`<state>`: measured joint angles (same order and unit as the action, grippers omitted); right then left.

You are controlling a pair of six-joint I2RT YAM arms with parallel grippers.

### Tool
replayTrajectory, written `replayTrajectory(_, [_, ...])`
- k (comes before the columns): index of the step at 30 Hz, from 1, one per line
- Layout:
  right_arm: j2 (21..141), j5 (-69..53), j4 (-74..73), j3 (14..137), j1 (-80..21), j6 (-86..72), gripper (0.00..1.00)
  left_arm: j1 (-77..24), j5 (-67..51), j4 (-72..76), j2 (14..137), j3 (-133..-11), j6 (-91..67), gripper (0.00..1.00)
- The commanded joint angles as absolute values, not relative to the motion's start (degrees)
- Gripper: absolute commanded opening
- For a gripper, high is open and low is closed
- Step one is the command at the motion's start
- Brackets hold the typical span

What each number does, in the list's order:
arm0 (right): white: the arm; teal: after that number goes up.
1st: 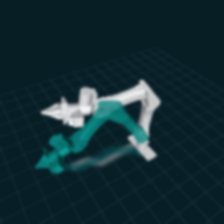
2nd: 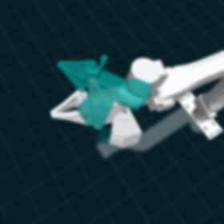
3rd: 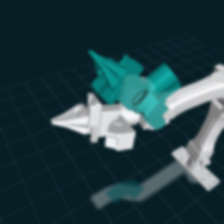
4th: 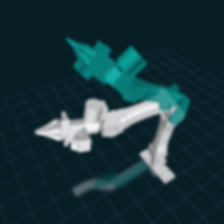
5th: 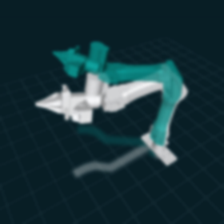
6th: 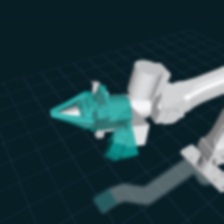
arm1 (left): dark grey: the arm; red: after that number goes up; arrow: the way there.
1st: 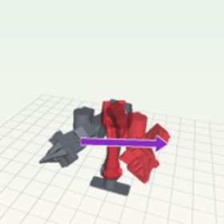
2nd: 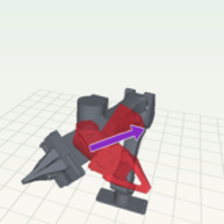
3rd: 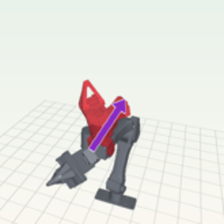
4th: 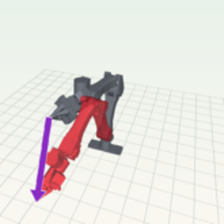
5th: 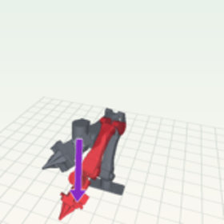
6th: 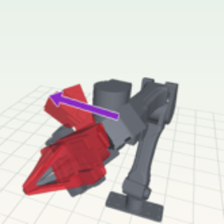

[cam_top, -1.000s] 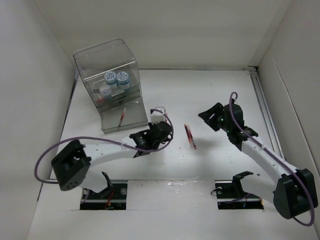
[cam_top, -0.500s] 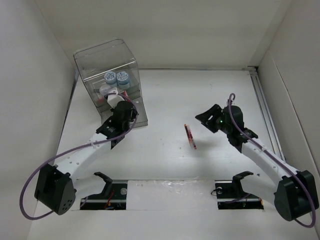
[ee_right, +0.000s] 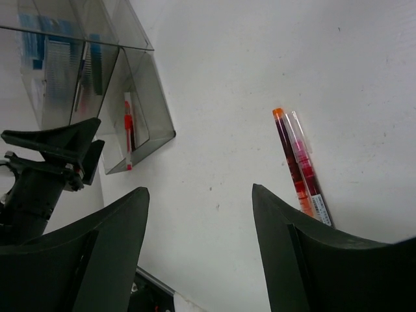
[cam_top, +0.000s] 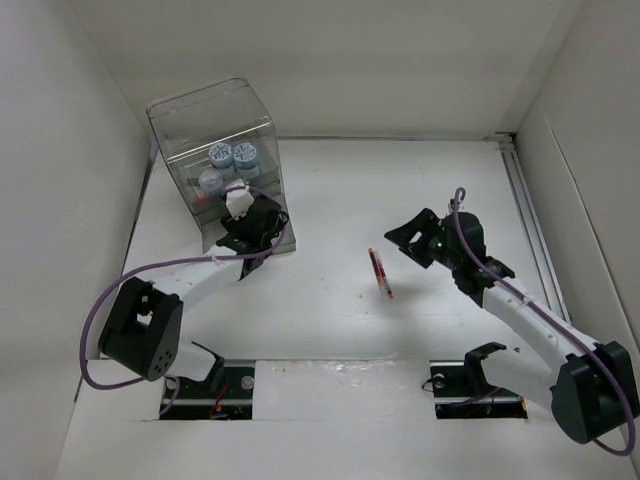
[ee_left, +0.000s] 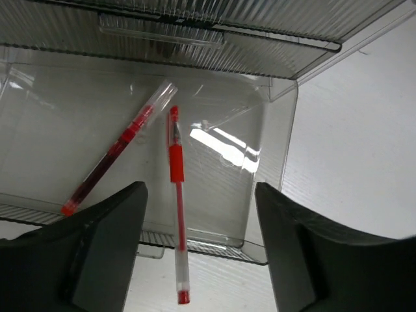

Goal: Sort the stationery into containers
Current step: Place the stationery into the container, then grab a piece of stationery with the left arm

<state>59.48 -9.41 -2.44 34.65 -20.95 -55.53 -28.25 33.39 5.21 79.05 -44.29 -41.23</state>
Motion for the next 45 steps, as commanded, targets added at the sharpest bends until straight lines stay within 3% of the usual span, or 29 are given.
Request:
replayTrajectory(1, [60.02,-8.0,0.44,35.24,-21.62,-54.76,0.71,-27.69,36.47,8.26,79.8,-47.28,-41.84,0.66])
replayTrajectory(2, [60.55,-8.0,0.44,35.24,-21.62,-54.76,0.71,-27.69,36.47,8.26,79.8,-47.29,-41.84,0.75])
replayTrajectory(6, [63.88,-5.19,-0.26,35.24,-21.62,-55.89,0.66,-27.69,34.28,9.83,78.14,-45.81,-41.31,0.76])
replayTrajectory(9, [66.87,-4.57,-1.57,36.38,-20.92,-55.9,0.48,-31.27,30.51,15.02,74.01,-41.77,-38.68,0.66])
replayTrajectory(10, [67.49,-3.87,-1.58,36.39,-20.92,-55.9,0.36,-32.77,27.63,17.03,73.31,-41.14,-37.98,0.6])
replayTrajectory(14, [68.03,-1.68,-1.58,35.07,-20.39,-57.22,0.21,-43.83,26.46,15.57,78.02,-43.76,-36.74,0.52])
replayTrajectory(17, [63.56,-0.09,-2.1,34.54,-19.86,-58.45,0.23,-52.1,26.46,12.32,85.83,-50.26,-36.22,0.51])
replayTrajectory(20, [58.9,2.02,-4.83,35.33,-19.34,-58.45,0.41,-58.52,27.59,11.26,91.04,-56.31,-35.51,0.51])
replayTrajectory(24, [54.41,3.69,-8.26,37.61,-18.55,-58.45,0.52,-63.63,29.62,8.8,99.64,-62.65,-34.72,0.51])
replayTrajectory(28, [52.47,2.29,-10.28,39.29,-16.53,-57.92,0.54,-65.65,29.62,6.86,105.97,-67.58,-34.72,0.49])
replayTrajectory(36, [53.0,0.62,-10.11,39.38,-16.0,-56.34,0.56,-65.65,29.62,7.46,107.4,-66.45,-36.74,0.26])
replayTrajectory(45, [53.53,-1.76,-8.17,37.62,-15.47,-56.34,0.56,-65.65,28.04,7.47,110.56,-67.14,-37.27,0.23])
